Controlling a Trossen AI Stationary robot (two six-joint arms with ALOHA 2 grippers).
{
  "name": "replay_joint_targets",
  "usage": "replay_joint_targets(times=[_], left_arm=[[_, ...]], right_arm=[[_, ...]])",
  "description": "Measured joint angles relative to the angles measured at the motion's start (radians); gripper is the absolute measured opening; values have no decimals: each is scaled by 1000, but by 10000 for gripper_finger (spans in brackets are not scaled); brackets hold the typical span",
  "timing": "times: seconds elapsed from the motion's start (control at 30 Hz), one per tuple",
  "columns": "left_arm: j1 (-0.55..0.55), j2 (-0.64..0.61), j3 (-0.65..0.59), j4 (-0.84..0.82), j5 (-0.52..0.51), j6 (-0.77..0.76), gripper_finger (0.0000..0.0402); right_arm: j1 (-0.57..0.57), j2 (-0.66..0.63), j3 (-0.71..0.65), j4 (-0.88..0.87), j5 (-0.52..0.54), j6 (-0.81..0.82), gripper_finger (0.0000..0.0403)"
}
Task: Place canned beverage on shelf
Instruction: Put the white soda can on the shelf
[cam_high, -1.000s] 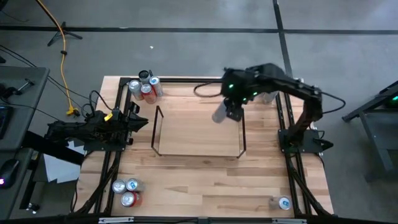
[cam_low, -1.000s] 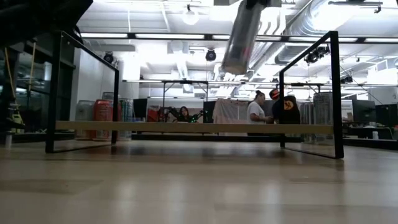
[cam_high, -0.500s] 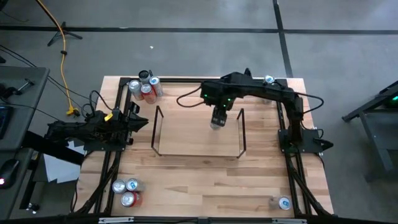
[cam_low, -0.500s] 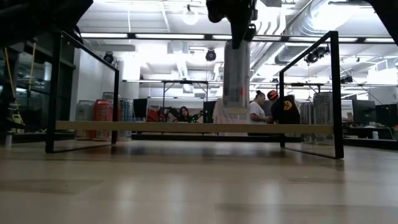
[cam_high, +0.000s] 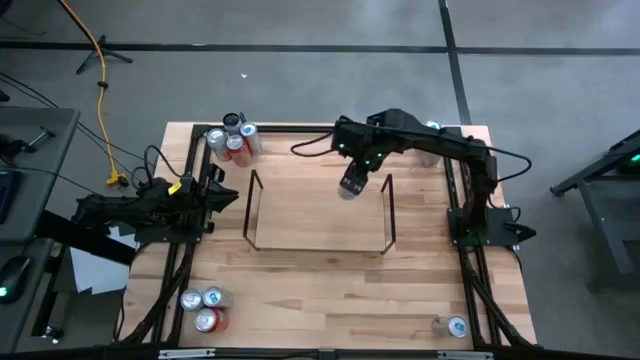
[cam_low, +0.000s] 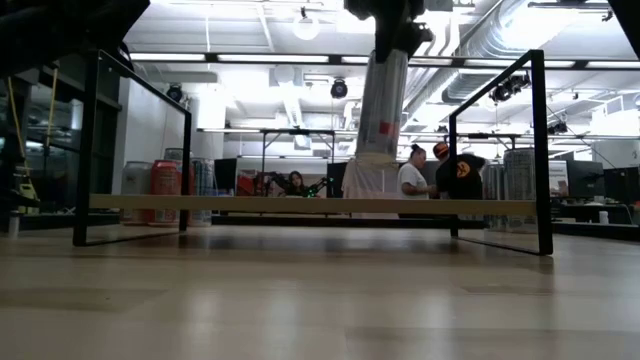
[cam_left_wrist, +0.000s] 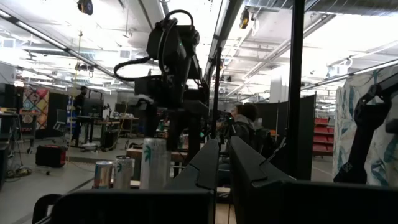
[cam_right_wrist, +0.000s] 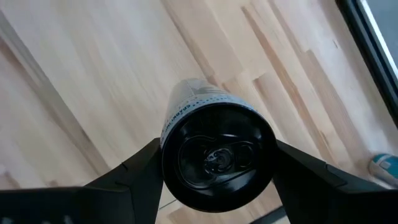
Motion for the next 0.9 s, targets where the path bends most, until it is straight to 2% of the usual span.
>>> replay_joint_targets(times=[0.13, 0.27, 0.4, 0.57, 0.7, 0.9], left_arm=[[0, 0, 0, 0, 0, 0, 3], [0, 0, 0, 0, 0, 0, 3], [0, 0, 0, 0, 0, 0, 3], [0, 0, 0, 0, 0, 0, 3], [0, 0, 0, 0, 0, 0, 3], [0, 0, 0, 0, 0, 0, 3]], right_arm=[[-2, -29, -20, 8, 0, 19, 242], [-6, -136, -218, 4, -5, 40, 242], [-10, -263, -396, 11, -69, 103, 242], [6, -335, -440, 79, -91, 90, 242], [6, -327, -441, 55, -88, -37, 242], [35, -288, -441, 30, -66, -439, 242]])
